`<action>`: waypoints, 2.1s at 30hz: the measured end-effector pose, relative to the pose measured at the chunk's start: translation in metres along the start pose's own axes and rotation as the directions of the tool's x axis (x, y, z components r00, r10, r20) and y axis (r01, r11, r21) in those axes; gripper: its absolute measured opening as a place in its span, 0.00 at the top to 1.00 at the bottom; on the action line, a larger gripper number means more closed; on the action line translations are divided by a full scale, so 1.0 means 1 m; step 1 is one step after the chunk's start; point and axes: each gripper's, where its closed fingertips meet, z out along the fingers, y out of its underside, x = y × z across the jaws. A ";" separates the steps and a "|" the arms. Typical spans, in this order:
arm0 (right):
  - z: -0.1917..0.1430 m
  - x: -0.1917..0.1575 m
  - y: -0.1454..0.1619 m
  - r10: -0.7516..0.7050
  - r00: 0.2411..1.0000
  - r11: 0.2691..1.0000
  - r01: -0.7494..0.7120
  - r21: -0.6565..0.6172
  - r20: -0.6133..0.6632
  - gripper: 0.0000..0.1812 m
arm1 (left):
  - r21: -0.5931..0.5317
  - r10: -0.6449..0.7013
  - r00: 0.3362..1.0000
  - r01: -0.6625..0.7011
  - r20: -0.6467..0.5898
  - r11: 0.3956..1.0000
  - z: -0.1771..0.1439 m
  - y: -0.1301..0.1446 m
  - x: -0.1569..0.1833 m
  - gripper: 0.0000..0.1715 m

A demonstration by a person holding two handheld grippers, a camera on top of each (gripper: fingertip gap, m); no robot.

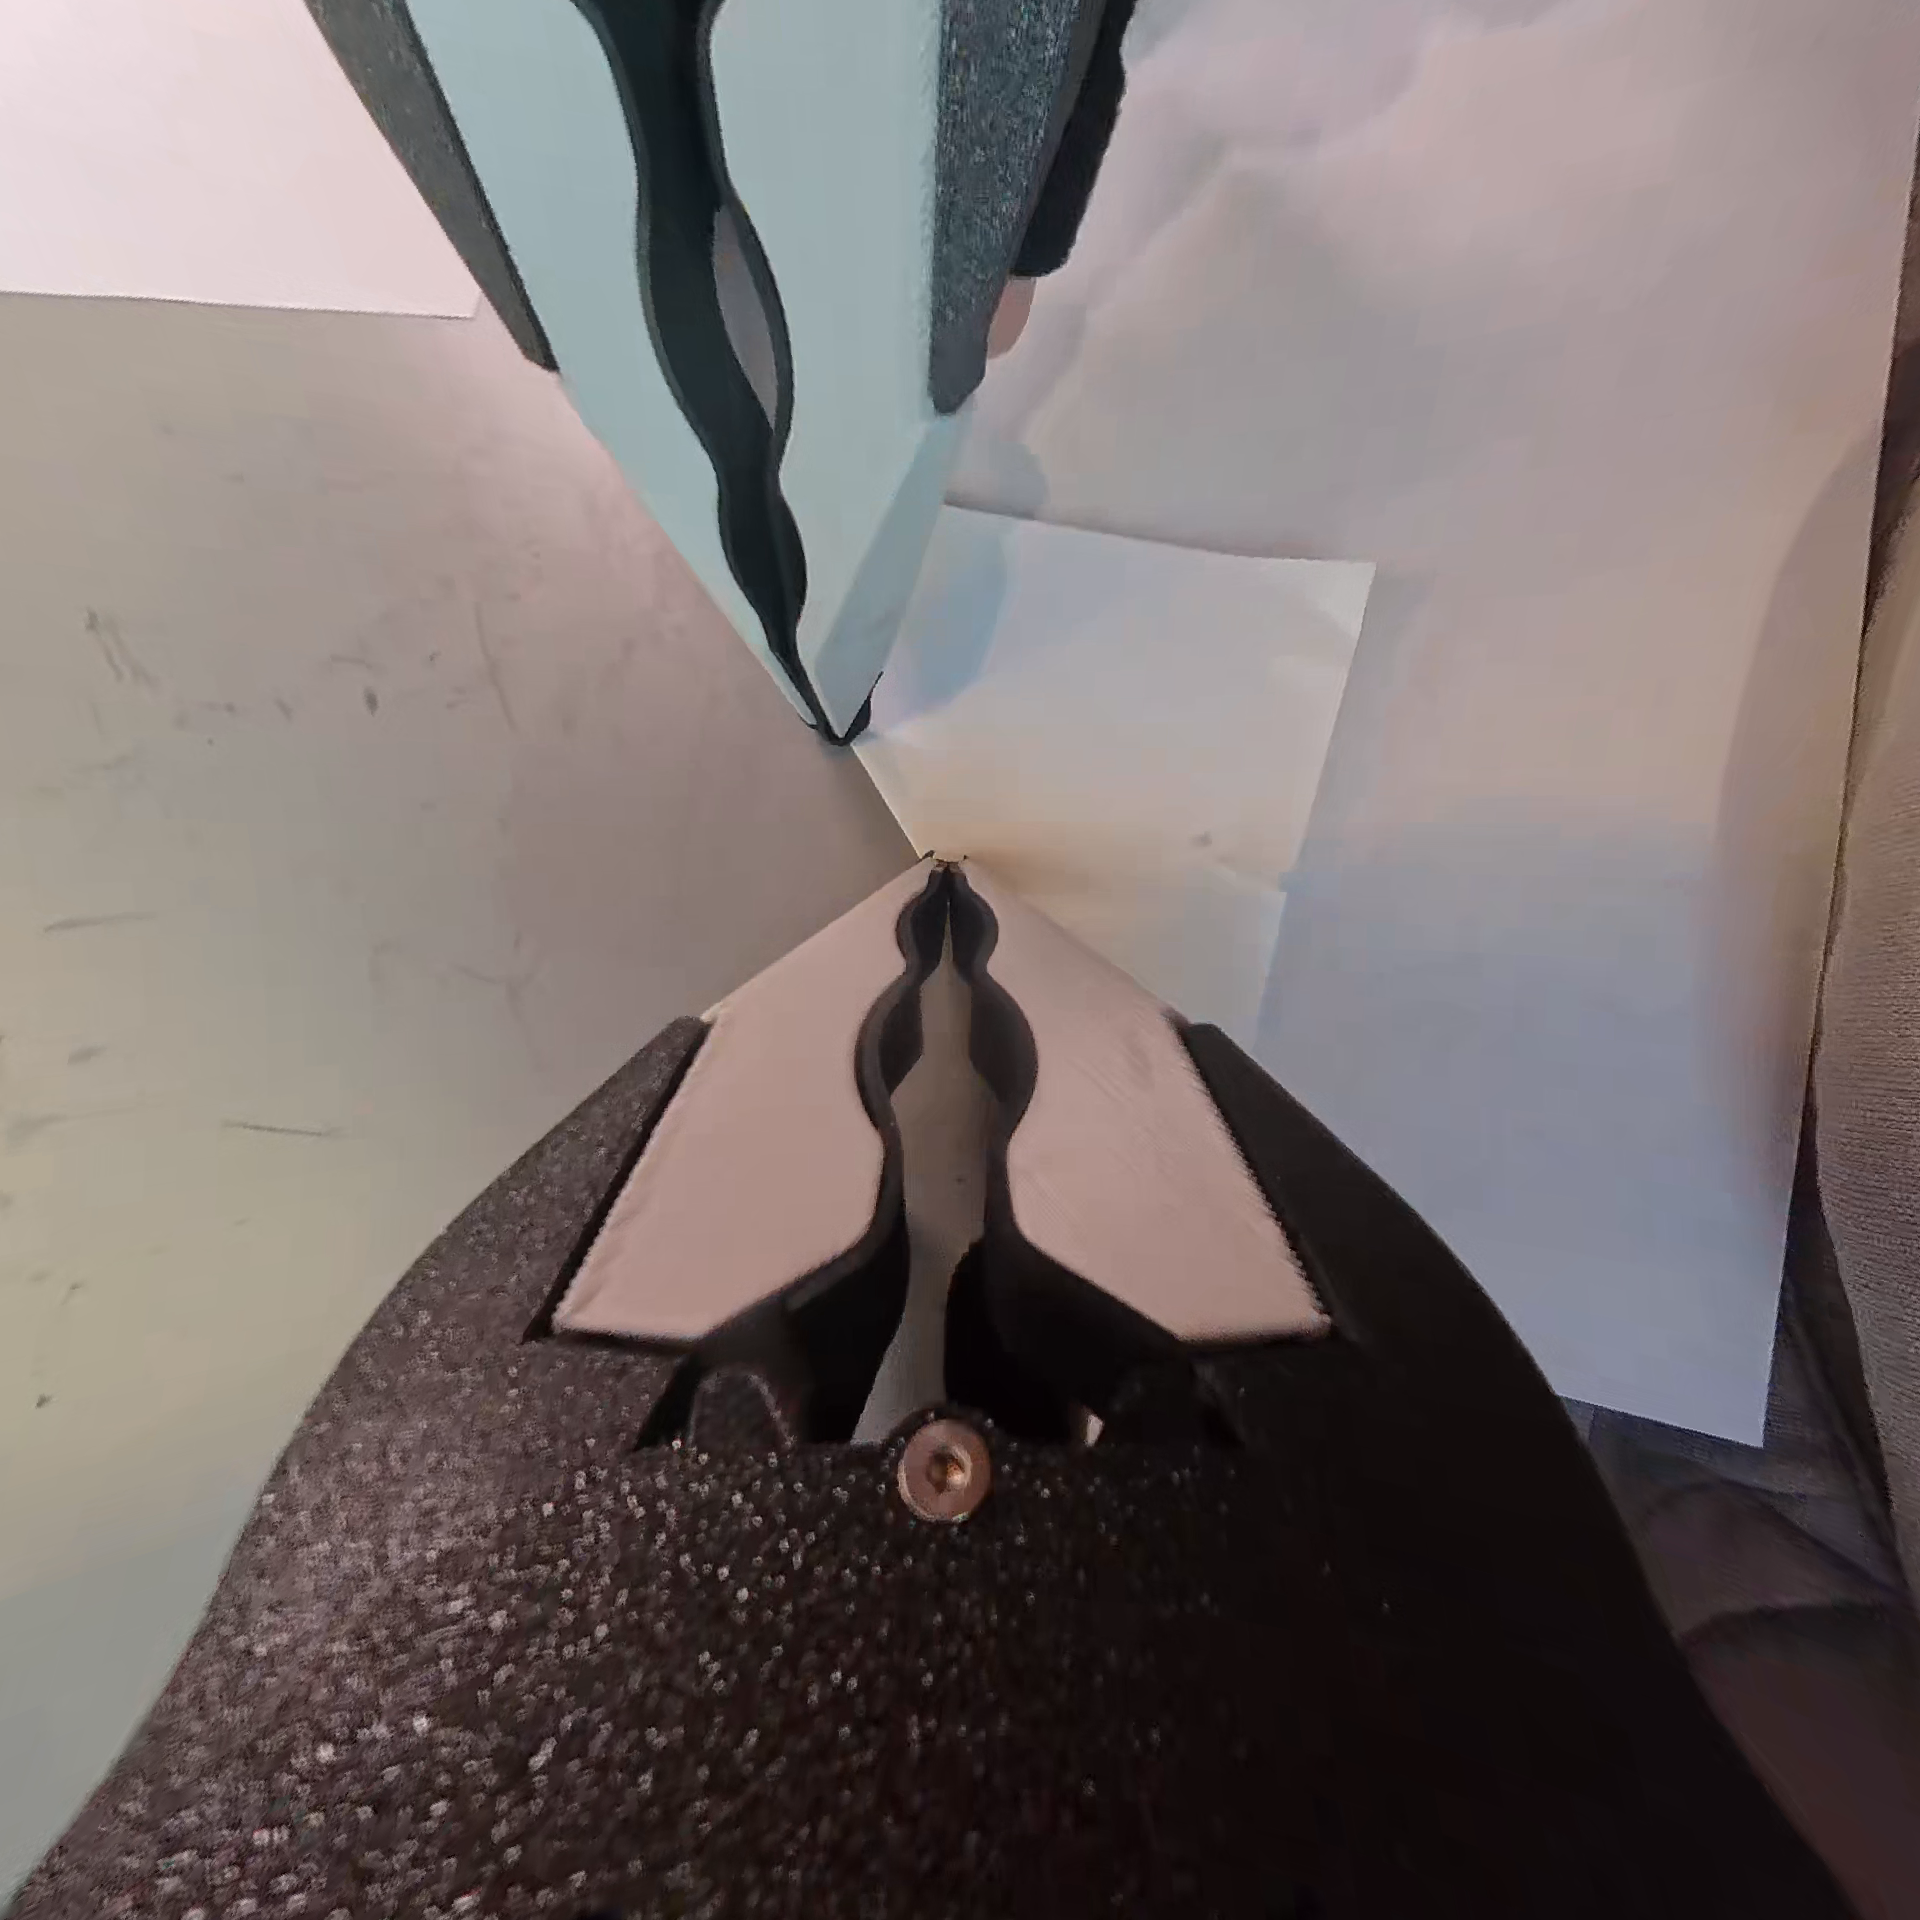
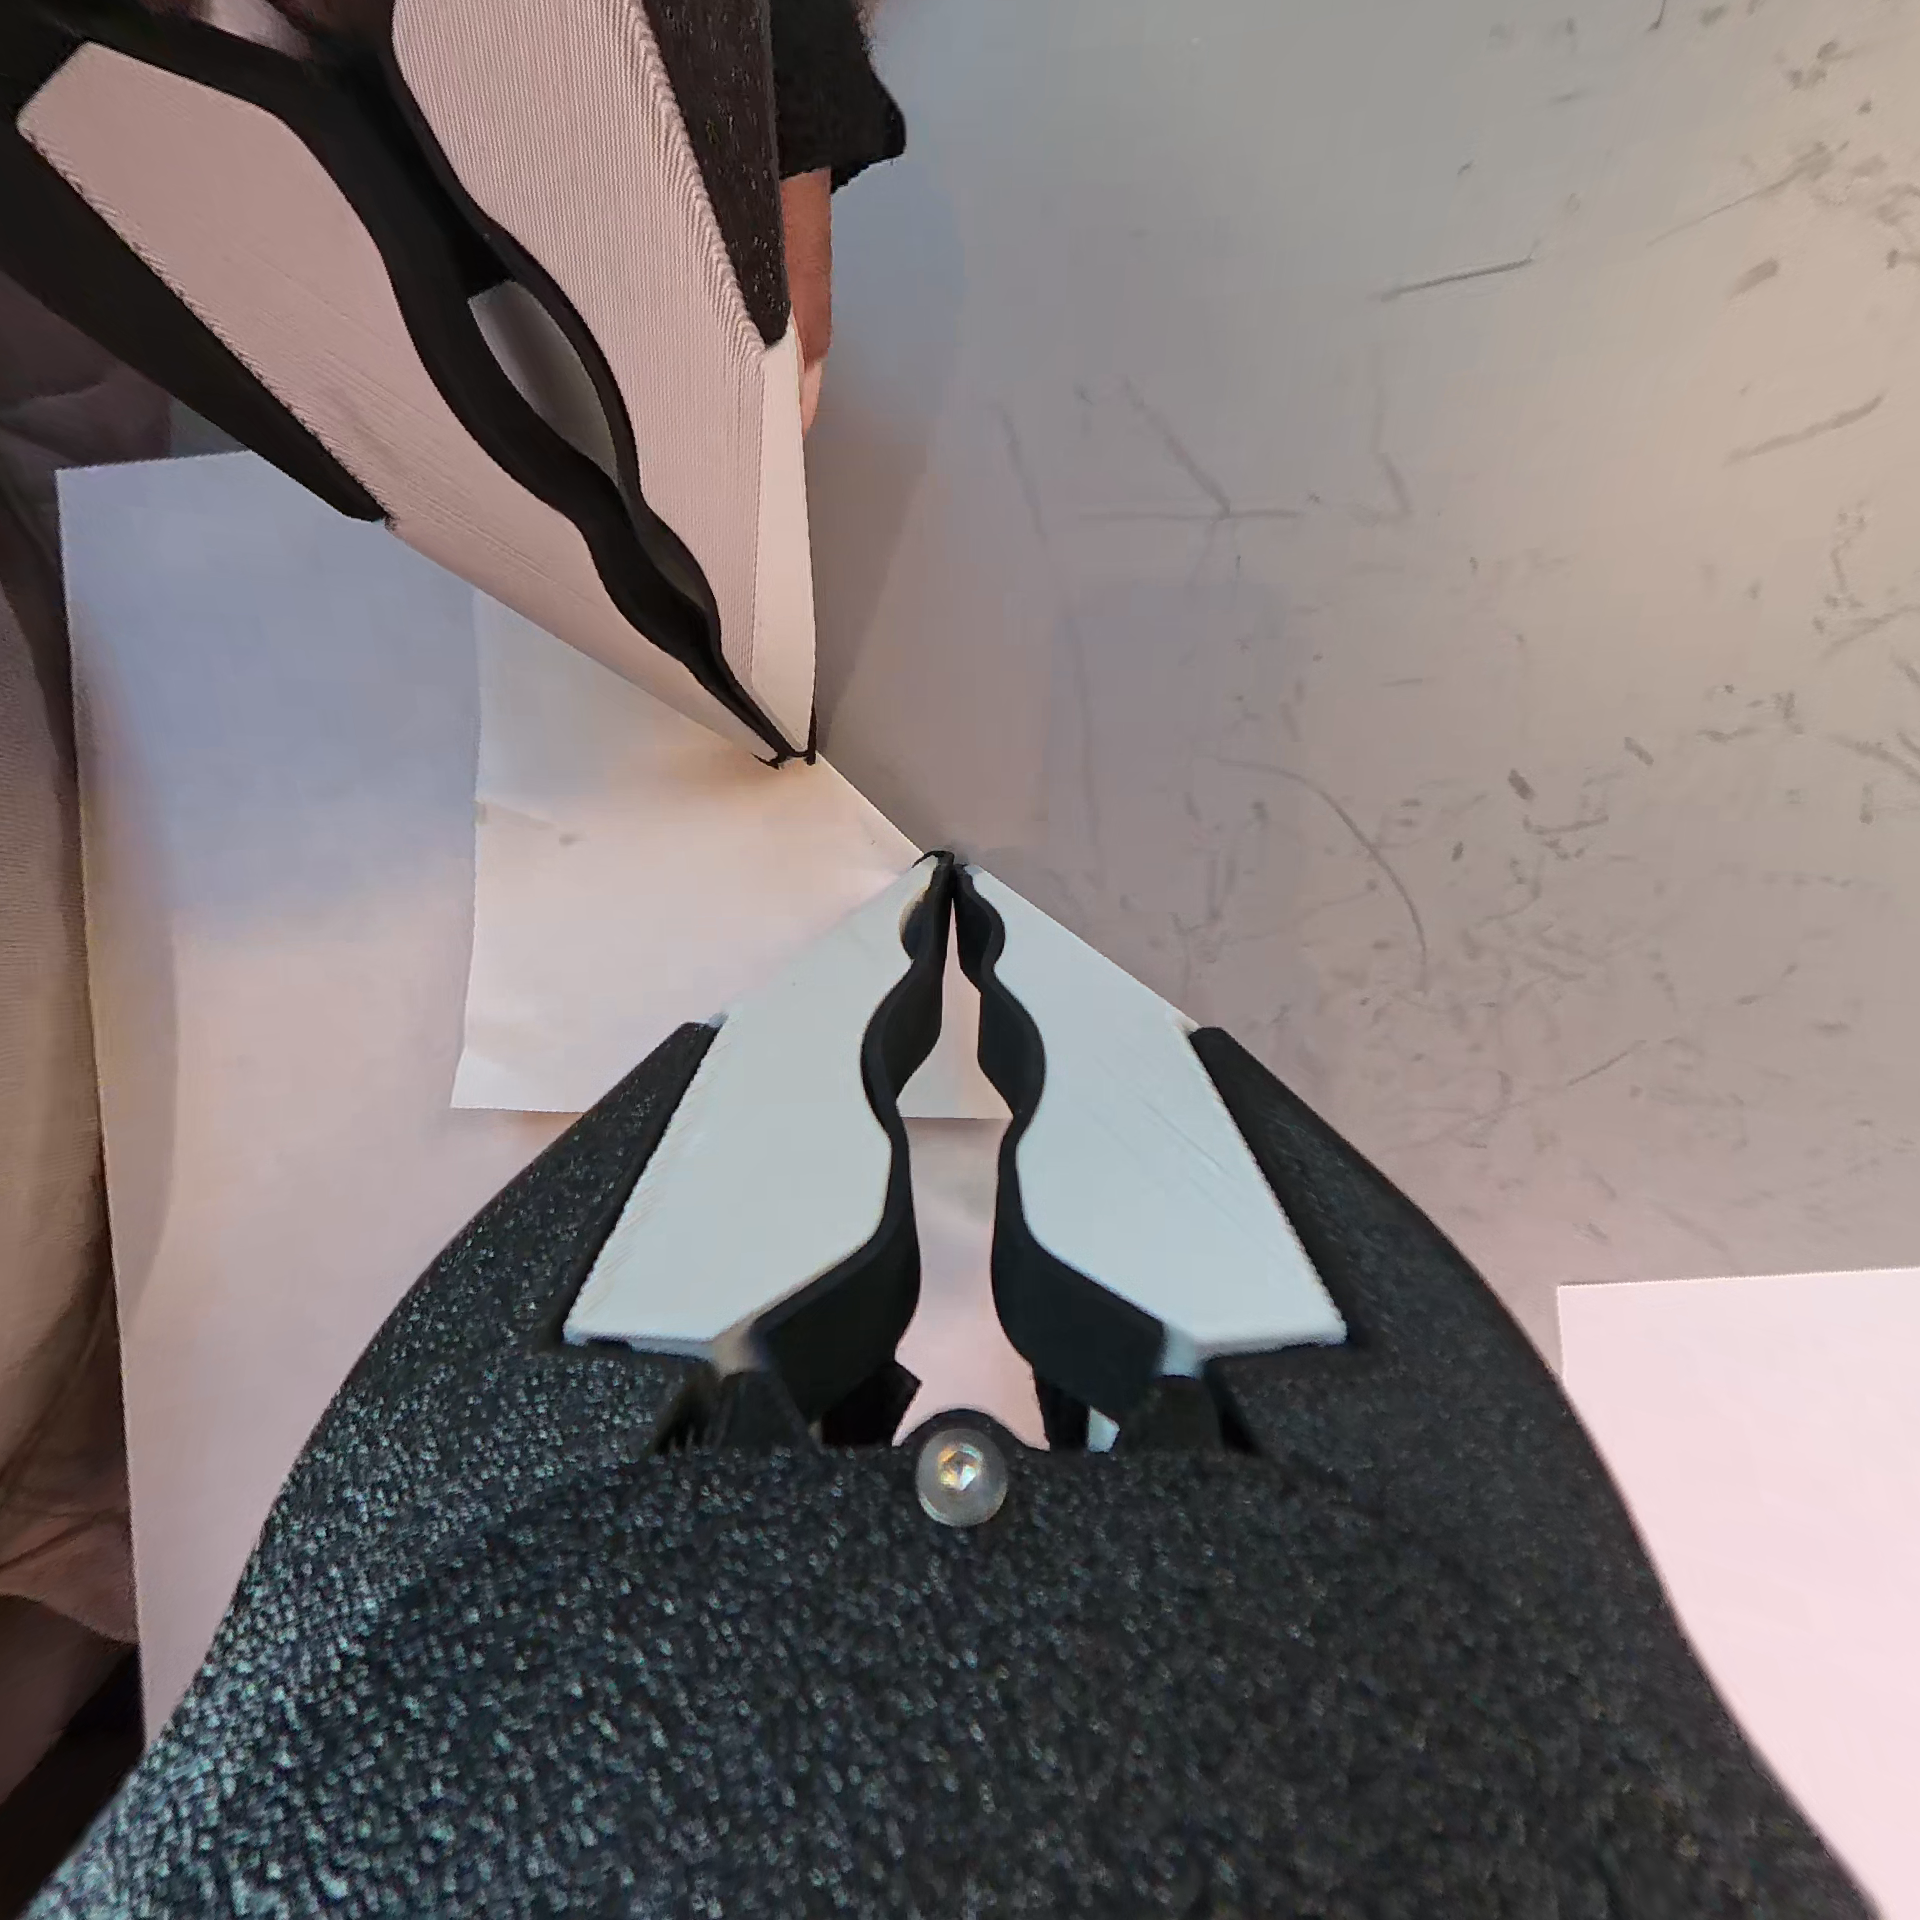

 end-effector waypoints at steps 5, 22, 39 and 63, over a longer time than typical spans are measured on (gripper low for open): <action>-0.019 0.017 0.000 0.040 0.999 0.997 -0.038 0.074 -0.024 0.99 | 0.002 0.005 1.000 -0.005 0.007 1.000 0.000 0.001 0.000 1.00; -0.015 0.031 0.020 0.085 0.995 0.996 -0.085 0.009 -0.046 1.00 | -0.066 -0.048 0.995 0.042 -0.090 0.997 -0.003 0.004 -0.001 1.00; -0.015 0.031 0.021 0.169 0.985 0.985 -0.170 0.005 0.036 1.00 | 0.049 -0.011 1.000 0.011 -0.002 0.999 0.033 -0.033 -0.029 1.00; -0.114 0.047 0.109 0.585 0.811 0.747 -0.543 0.385 0.007 0.72 | 0.012 -0.120 0.991 0.120 0.051 0.993 0.026 -0.023 -0.039 1.00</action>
